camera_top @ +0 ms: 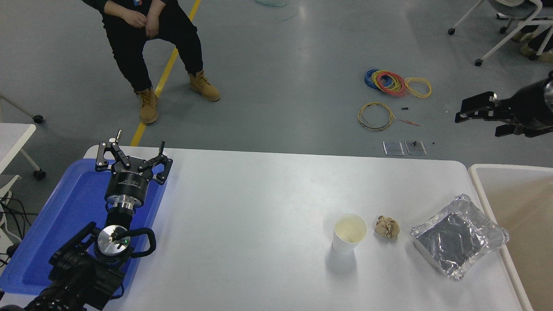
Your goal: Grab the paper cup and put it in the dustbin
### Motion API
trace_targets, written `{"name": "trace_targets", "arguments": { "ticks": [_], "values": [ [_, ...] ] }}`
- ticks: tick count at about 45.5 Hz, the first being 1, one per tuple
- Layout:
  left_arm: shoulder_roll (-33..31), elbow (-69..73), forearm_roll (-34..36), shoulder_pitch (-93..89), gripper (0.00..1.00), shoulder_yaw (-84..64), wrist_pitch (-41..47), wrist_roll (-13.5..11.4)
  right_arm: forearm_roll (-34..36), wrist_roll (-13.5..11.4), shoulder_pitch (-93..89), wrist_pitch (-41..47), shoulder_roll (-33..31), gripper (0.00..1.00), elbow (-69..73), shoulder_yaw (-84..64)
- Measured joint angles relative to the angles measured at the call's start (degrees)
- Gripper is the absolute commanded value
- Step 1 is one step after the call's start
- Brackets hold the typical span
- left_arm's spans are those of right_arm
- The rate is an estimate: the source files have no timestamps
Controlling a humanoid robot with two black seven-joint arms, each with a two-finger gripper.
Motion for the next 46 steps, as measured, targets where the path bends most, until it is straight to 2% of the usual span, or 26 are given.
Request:
{"name": "trace_targets", "arguments": {
  "ticks": [10, 25, 46],
  "values": [
    [0.02, 0.0, 0.01, 0.0, 1.0, 0.0, 0.0, 0.0, -0.07, -0.12, 4.48, 4.4, 4.38, 1.0, 4.69, -0.77],
    [0.02, 0.0, 0.0, 0.0, 1.0, 0.0, 0.0, 0.0, 0.6, -0.17, 5.91, 6.1, 11.82, 1.0, 8.72, 0.81],
    [0.0, 0.0, 0.0, 0.0, 1.0, 0.0, 0.0, 0.0, 1.02, -0.43, 2.83, 5.05, 16.77, 1.0, 10.34, 5.4]
  ]
}}
